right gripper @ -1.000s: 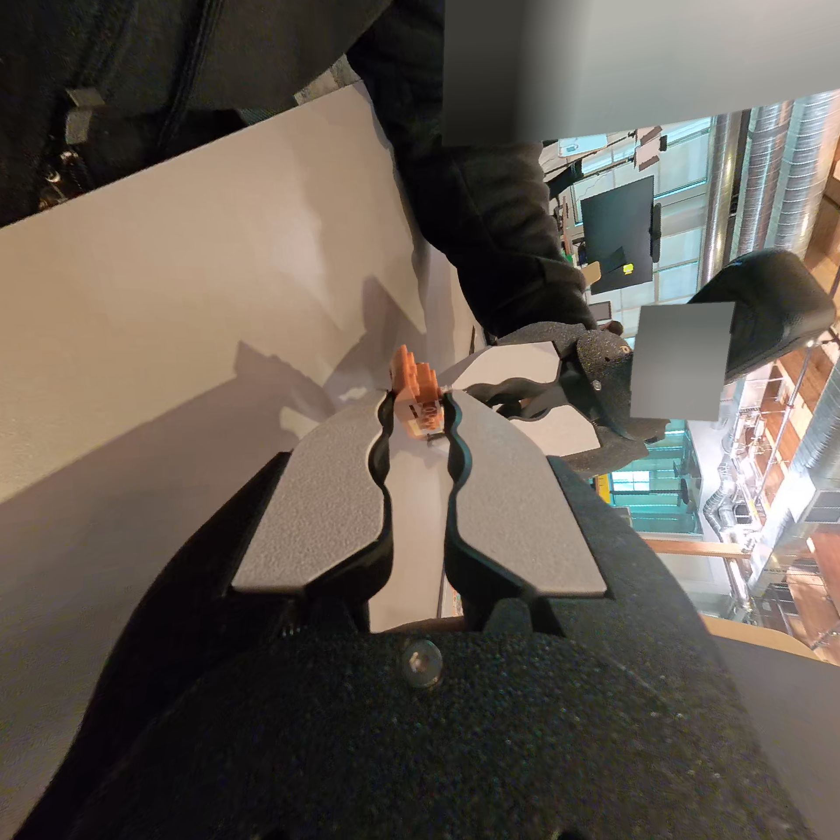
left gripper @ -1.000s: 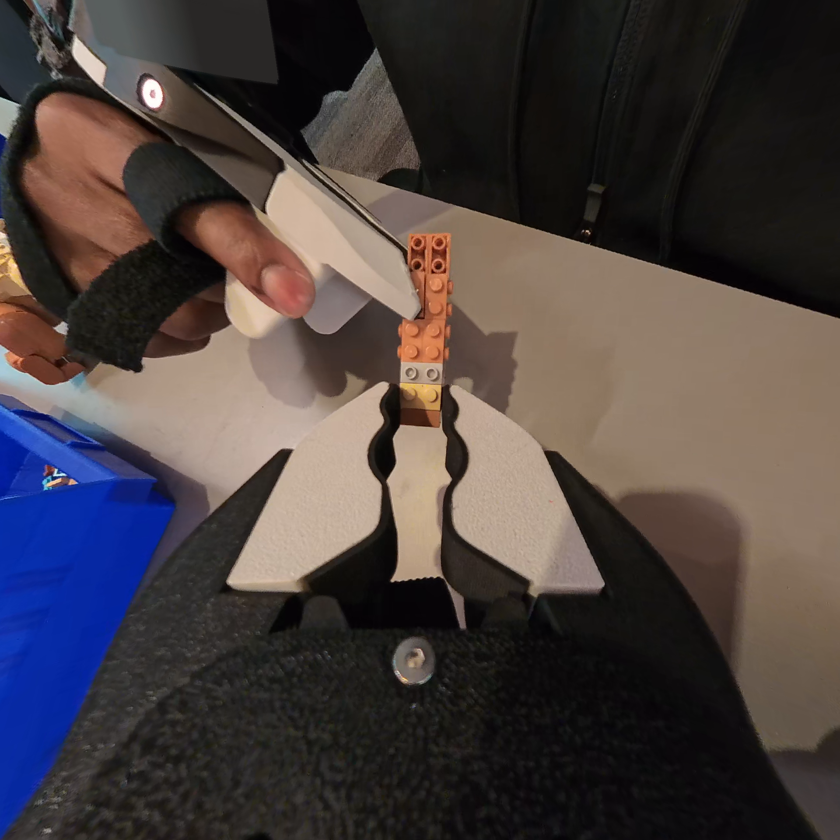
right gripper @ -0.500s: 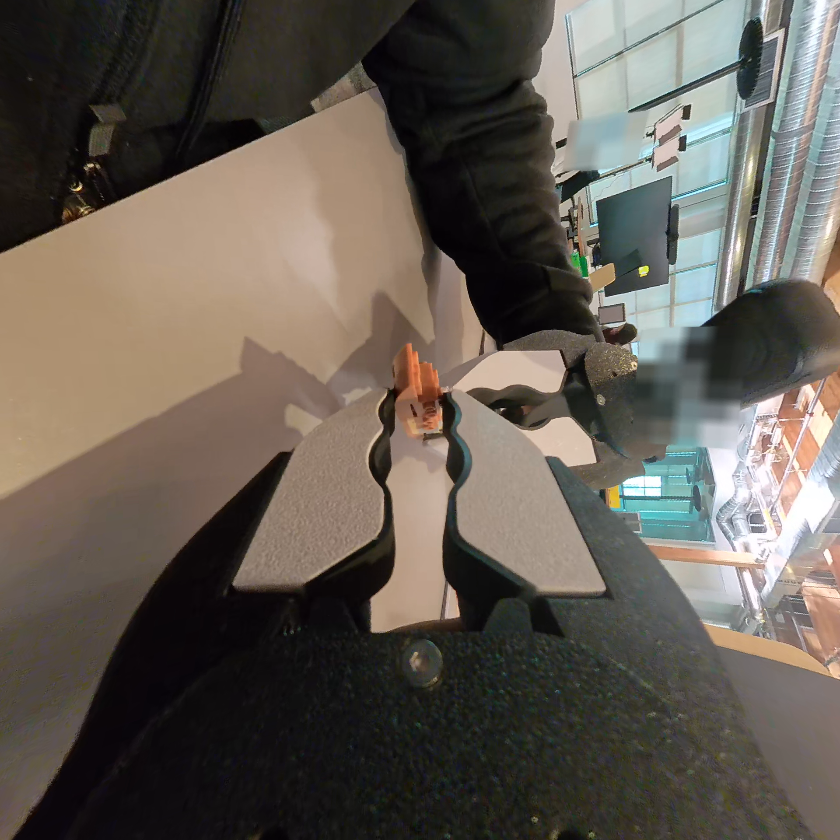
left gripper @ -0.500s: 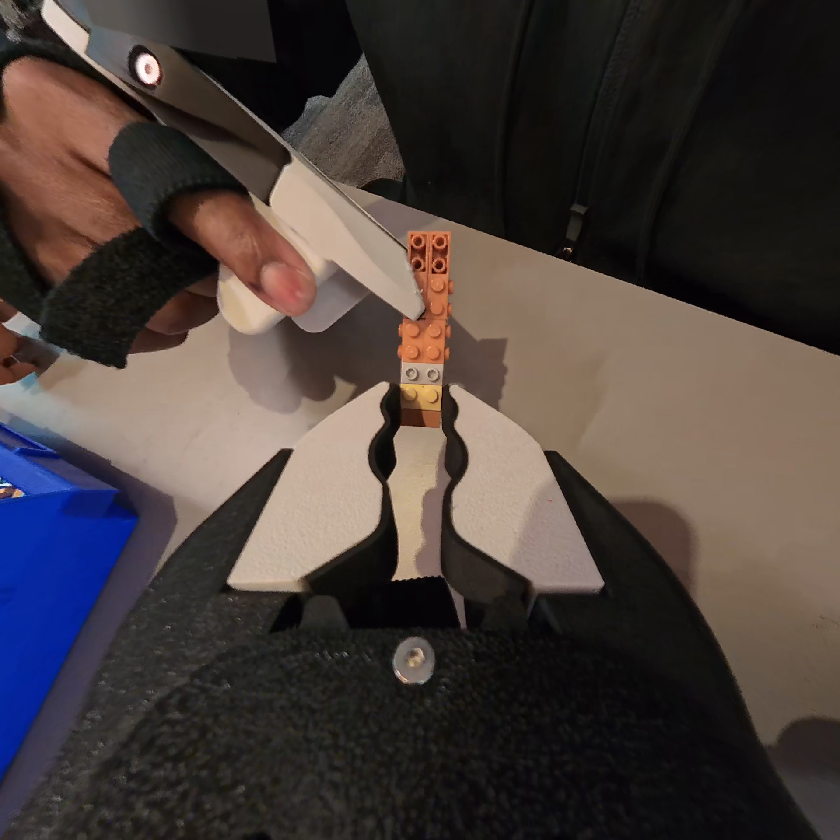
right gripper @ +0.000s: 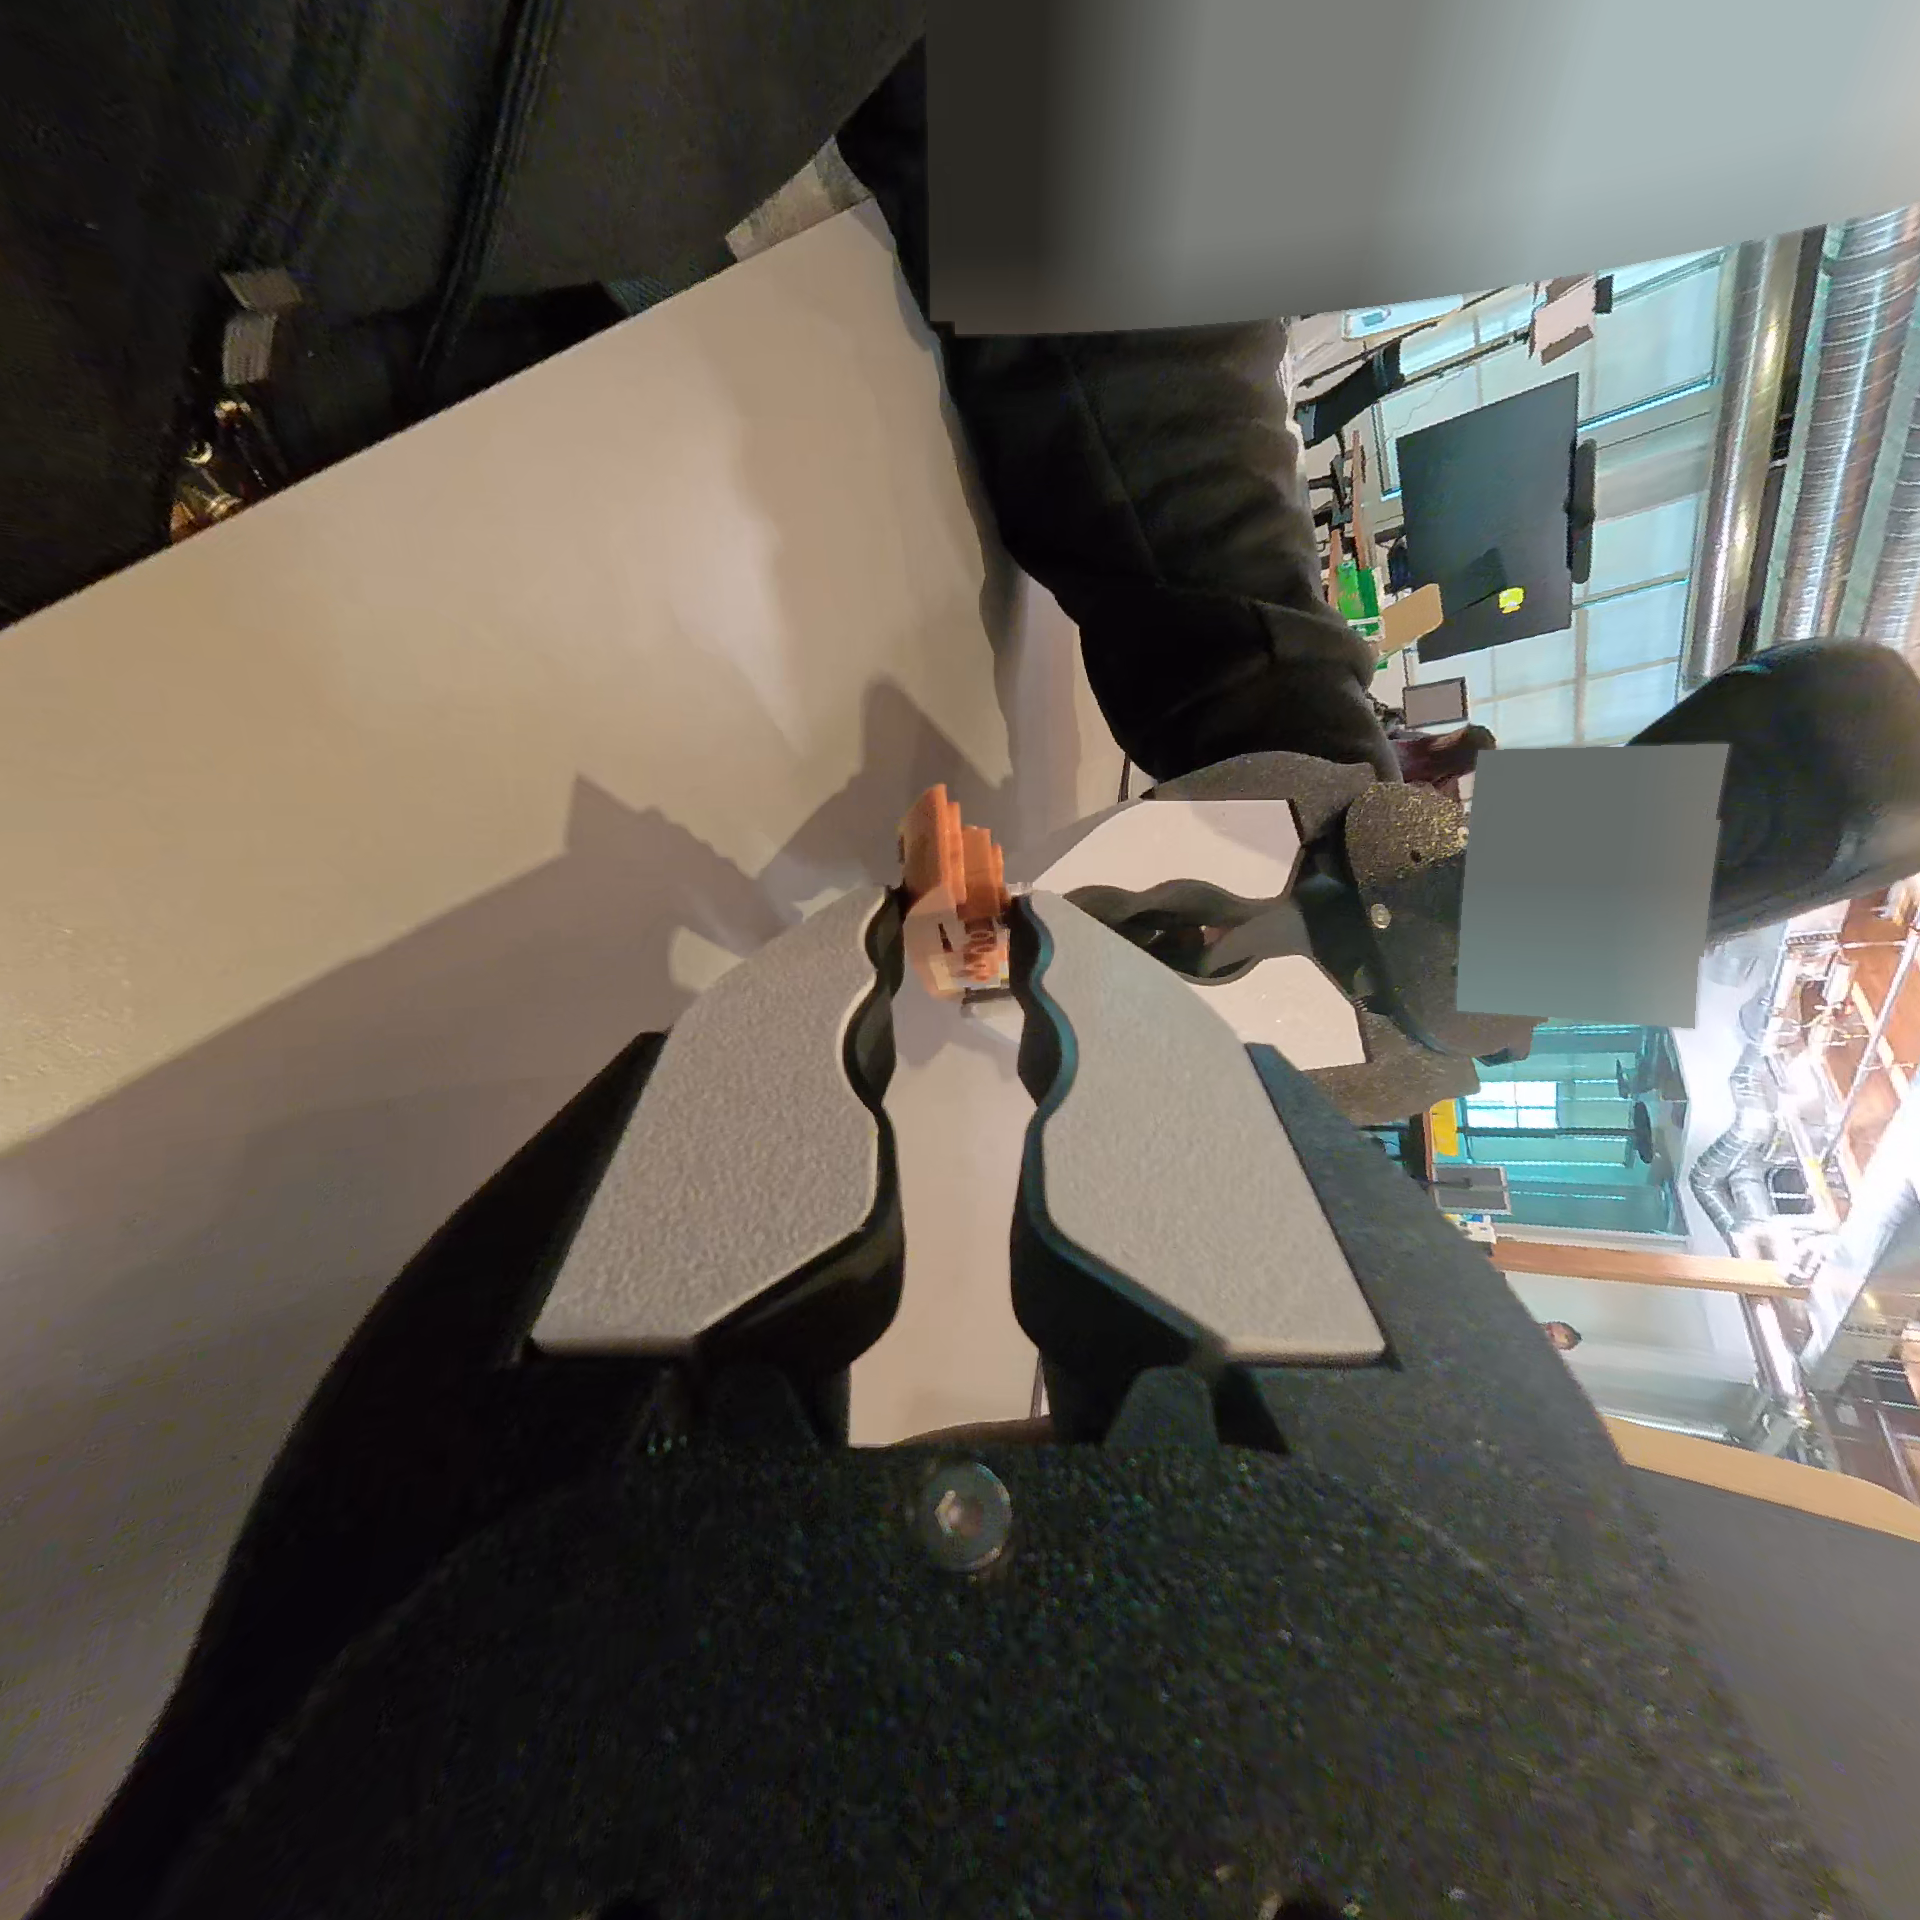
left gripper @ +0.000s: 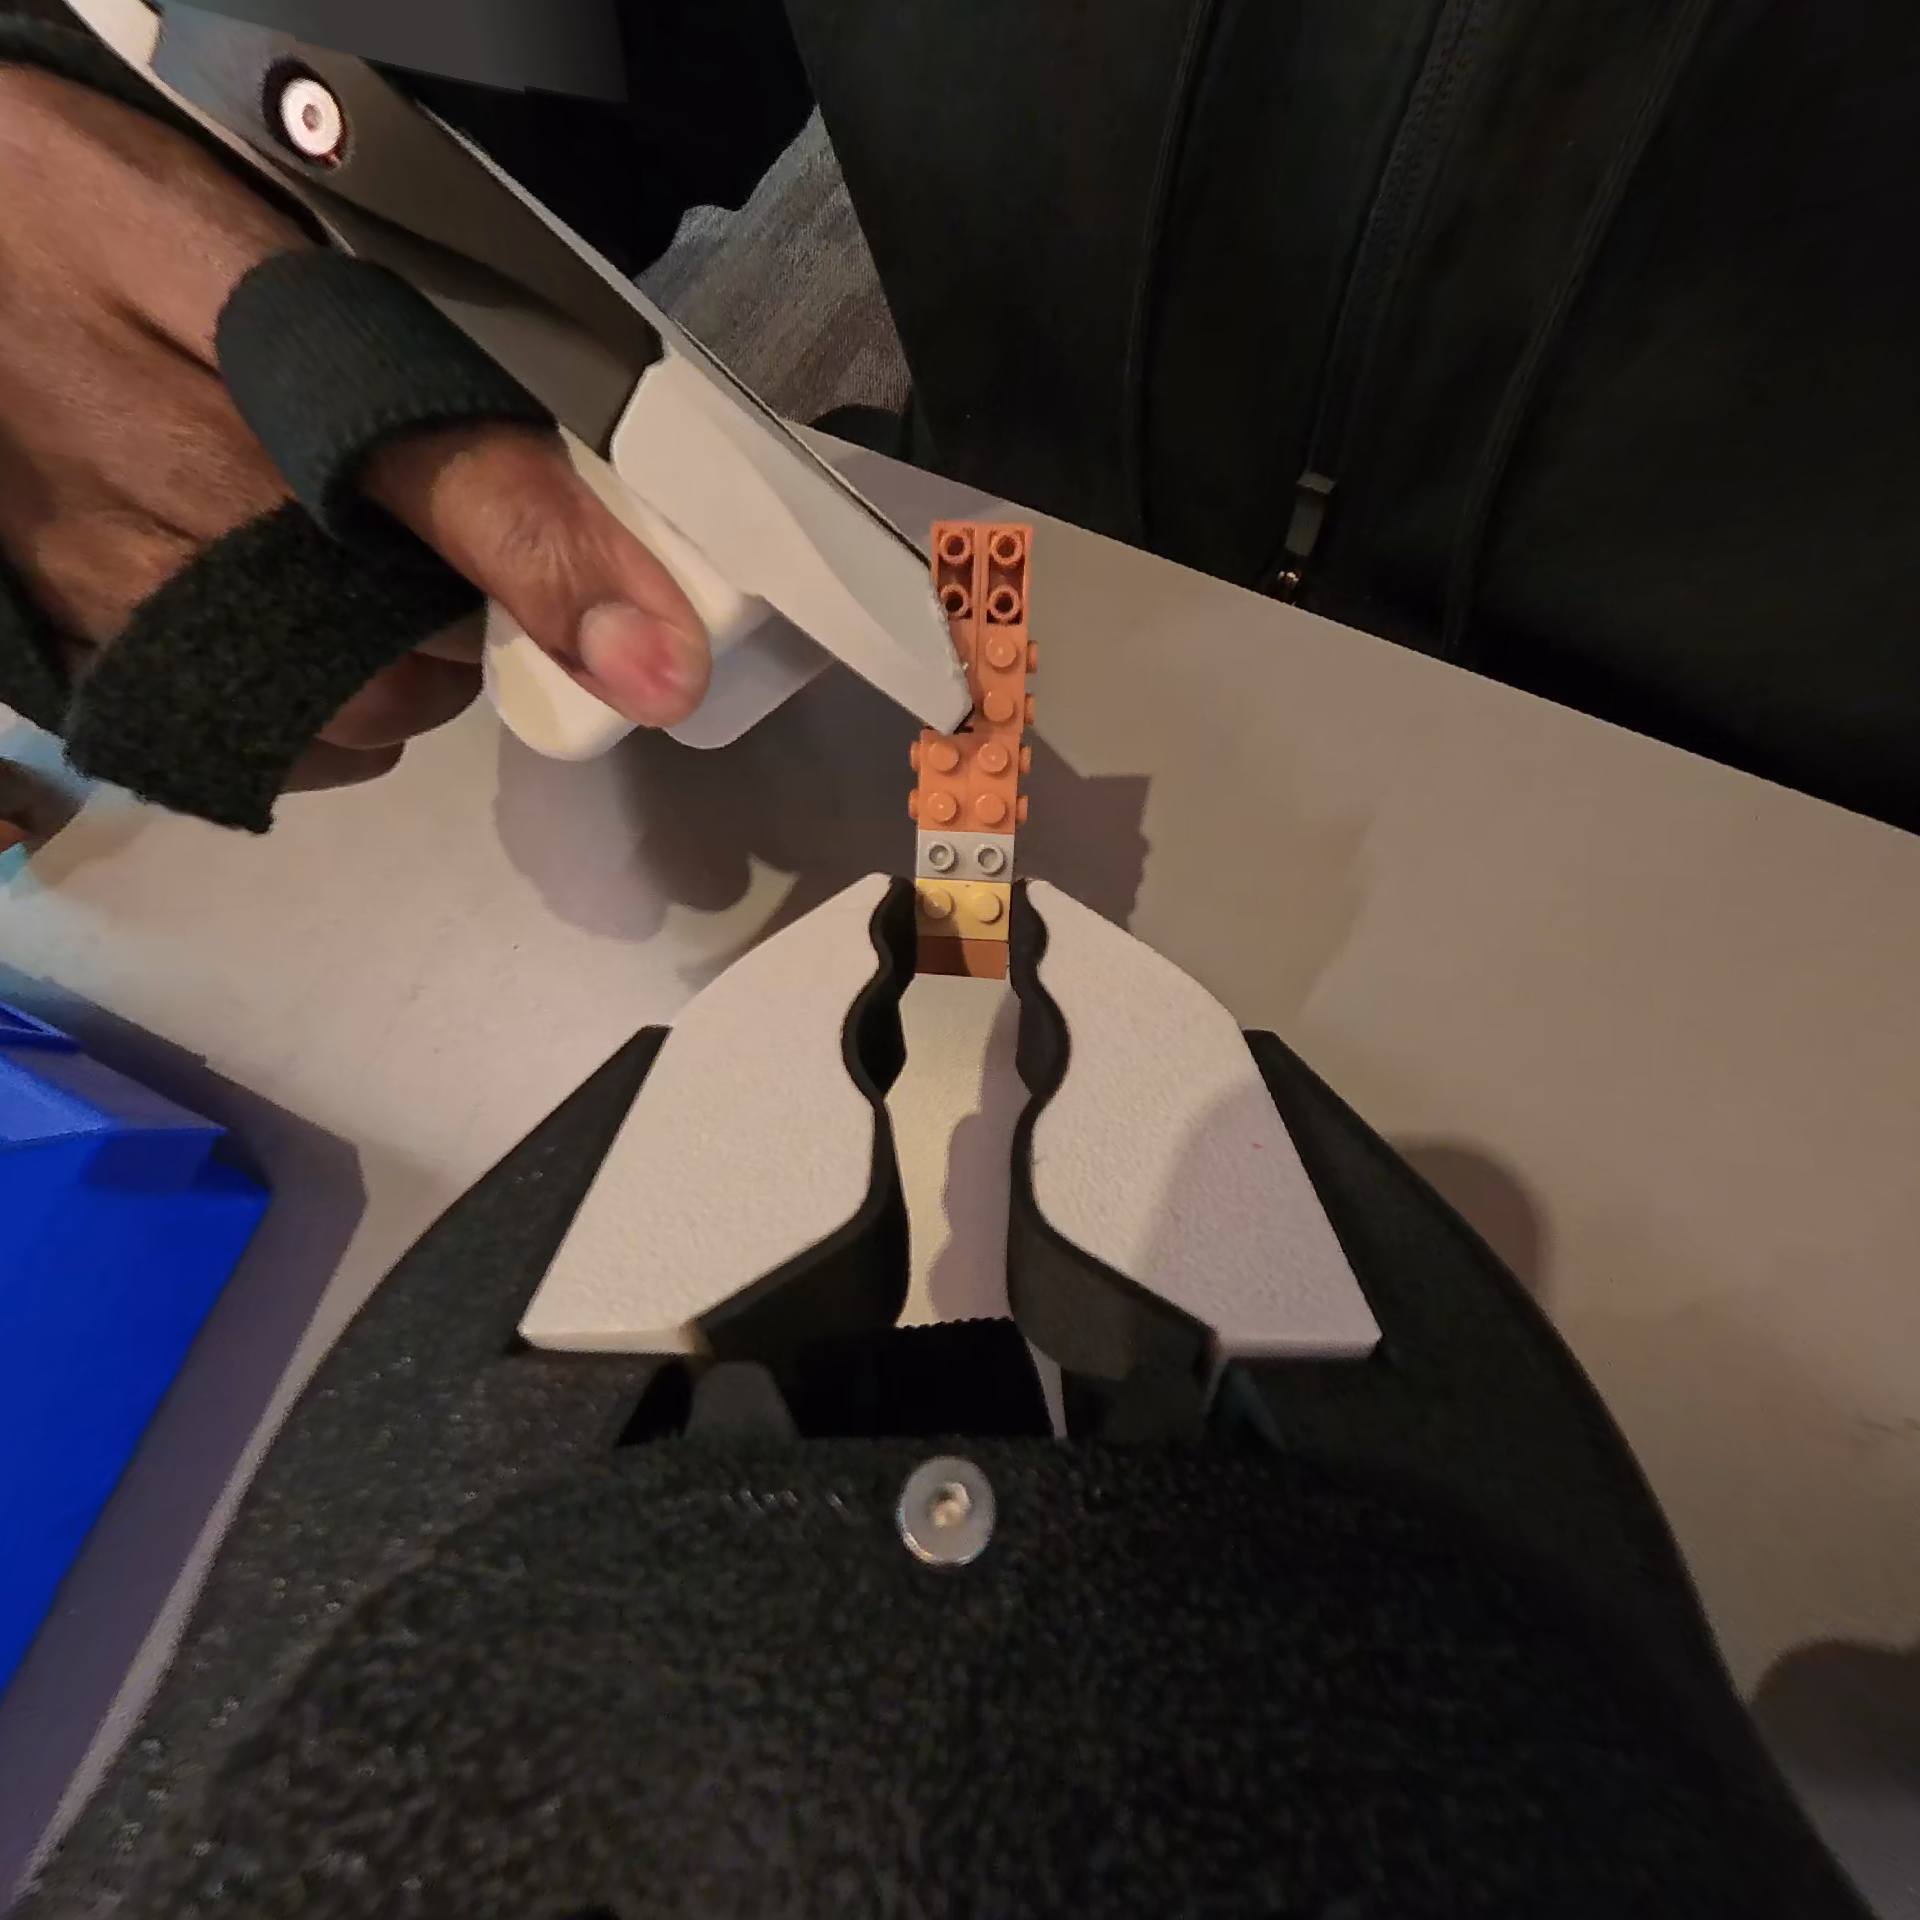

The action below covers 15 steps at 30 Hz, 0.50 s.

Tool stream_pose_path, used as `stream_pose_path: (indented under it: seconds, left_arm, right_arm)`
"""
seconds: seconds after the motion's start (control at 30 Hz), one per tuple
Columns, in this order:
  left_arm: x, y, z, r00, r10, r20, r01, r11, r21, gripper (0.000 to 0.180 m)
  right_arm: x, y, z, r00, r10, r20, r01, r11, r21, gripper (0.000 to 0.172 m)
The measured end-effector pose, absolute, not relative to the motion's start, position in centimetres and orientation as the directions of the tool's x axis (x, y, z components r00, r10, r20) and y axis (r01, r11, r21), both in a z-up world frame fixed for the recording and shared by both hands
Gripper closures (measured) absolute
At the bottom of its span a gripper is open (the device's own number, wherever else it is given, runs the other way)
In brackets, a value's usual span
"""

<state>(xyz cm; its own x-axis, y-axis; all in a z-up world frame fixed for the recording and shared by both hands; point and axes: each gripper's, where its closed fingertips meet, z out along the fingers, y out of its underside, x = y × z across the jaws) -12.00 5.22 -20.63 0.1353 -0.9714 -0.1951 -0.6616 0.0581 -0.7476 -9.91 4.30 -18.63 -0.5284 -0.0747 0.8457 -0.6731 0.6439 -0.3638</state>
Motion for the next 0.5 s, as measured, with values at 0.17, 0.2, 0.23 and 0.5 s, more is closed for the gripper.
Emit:
stream_pose_path:
  seconds: [0.17, 0.2, 0.23, 0.5]
  left_arm:
    - [-12.1, 5.5, -20.1, 0.172, -0.965, -0.199, -0.632, 0.047, -0.774, 0.163]
    - [-12.2, 5.7, -19.9, 0.186, -0.96, -0.211, -0.624, 0.05, -0.78, 0.162]
    - [-12.2, 5.9, -19.7, 0.201, -0.953, -0.226, -0.618, 0.055, -0.784, 0.161]
    - [-14.9, 8.2, -17.1, 0.398, -0.735, -0.549, -0.714, 0.127, -0.688, 0.142]
  right_arm:
    - [-10.2, 4.6, -18.0, -0.538, -0.024, 0.843, -0.658, 0.637, -0.402, 0.152]
    - [-10.4, 4.7, -17.8, -0.534, -0.012, 0.846, -0.653, 0.642, -0.403, 0.152]
    - [-10.7, 4.8, -17.7, -0.531, 0.002, 0.847, -0.647, 0.645, -0.407, 0.152]
    - [-13.1, 7.1, -14.8, -0.559, 0.268, 0.784, -0.537, 0.603, -0.589, 0.152]
